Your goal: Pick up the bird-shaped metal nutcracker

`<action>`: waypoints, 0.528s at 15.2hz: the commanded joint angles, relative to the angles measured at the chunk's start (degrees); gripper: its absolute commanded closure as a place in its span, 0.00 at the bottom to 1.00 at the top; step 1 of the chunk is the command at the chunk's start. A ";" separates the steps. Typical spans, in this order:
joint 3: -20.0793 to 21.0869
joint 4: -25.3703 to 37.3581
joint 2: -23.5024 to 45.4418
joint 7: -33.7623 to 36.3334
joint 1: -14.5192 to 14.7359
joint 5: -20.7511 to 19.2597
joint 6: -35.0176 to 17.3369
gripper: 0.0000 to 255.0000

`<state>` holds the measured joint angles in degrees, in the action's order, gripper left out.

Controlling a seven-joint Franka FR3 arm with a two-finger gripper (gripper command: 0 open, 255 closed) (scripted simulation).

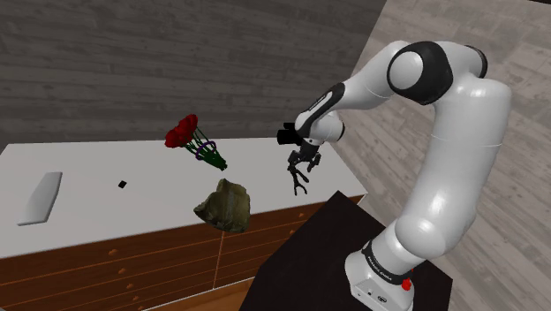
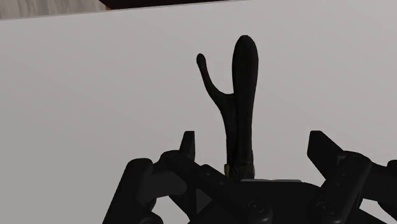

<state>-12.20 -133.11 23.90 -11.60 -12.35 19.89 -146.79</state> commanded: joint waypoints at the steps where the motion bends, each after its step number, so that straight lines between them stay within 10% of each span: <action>1: 0.58 0.50 1.68 -0.67 -0.45 0.90 -1.15 0.00; 7: 1.69 1.33 4.55 -1.84 -1.25 2.31 -3.12 0.00; 8: 1.68 1.34 4.51 -1.79 -1.22 2.28 -3.07 1.00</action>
<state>-10.54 -131.80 28.36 -13.37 -13.55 22.14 -149.82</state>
